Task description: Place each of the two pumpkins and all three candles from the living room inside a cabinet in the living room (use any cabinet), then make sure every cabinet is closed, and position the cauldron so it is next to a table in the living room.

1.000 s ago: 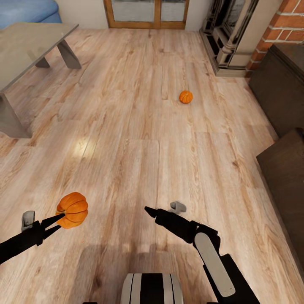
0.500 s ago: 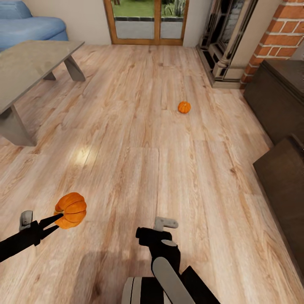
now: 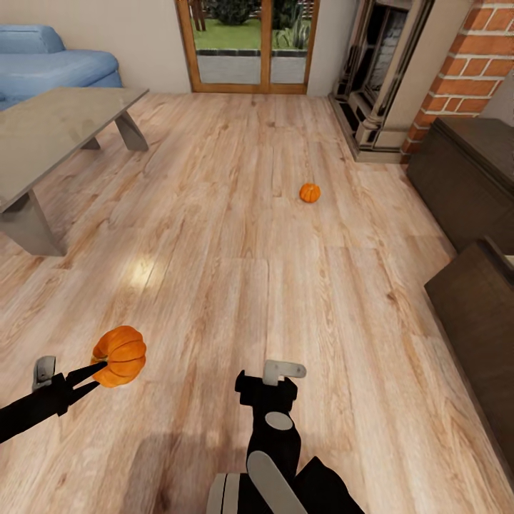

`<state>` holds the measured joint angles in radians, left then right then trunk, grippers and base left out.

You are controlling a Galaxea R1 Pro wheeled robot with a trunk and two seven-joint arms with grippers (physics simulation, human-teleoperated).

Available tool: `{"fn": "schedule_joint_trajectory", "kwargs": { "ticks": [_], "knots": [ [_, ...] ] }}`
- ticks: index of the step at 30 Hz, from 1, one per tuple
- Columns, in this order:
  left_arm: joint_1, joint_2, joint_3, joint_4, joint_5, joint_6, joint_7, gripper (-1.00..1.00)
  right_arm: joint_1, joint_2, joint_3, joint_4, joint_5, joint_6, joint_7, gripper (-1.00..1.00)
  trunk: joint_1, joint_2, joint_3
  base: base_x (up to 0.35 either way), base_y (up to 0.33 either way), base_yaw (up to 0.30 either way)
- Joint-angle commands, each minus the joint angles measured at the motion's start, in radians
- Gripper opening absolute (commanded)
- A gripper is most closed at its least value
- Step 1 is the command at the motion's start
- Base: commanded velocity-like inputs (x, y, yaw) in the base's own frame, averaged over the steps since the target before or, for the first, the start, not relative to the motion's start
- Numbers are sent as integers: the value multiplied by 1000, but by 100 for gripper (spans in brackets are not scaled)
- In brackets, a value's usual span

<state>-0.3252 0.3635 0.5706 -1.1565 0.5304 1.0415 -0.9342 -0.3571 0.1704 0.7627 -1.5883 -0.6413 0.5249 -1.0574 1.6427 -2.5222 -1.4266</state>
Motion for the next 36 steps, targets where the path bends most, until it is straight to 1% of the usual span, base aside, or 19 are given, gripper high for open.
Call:
{"fn": "schedule_joint_trajectory", "kwargs": {
  "ticks": [1, 3, 13, 23, 27, 36],
  "knots": [
    [0, 0, 0, 0, 0, 0, 0, -100, 0, 0, 1, 0, 0, -1, 0, 100, 0, 0, 2, 0, 0, 0],
    [0, 0, 0, 0, 0, 0, 0, -100, 0, 0, 2, 0, 1, -4, 0, 100, 0, 0, 5, 0, 0, 0],
    [0, 0, -1, 0, 0, 0, 1, -100, 0, -2, 3, 5, 2, -29, 2, 100, -4, 2, 60, 0, 0, 0],
    [0, 0, -1, 1, 0, 0, 1, -100, 0, -2, 3, 7, 2, -35, 2, 100, -9, 5, 115, 0, 0, 0],
    [0, 0, -1, 1, -1, 0, 1, -100, 0, -4, 4, 7, 2, -67, 3, 100, -11, 6, 138, 0, 0, 0],
    [0, 0, -2, 1, 0, 0, 0, -100, 0, -6, 4, 9, 2, -98, 3, 100, -15, 8, 187, 0, 0, 0]
  ]
}}
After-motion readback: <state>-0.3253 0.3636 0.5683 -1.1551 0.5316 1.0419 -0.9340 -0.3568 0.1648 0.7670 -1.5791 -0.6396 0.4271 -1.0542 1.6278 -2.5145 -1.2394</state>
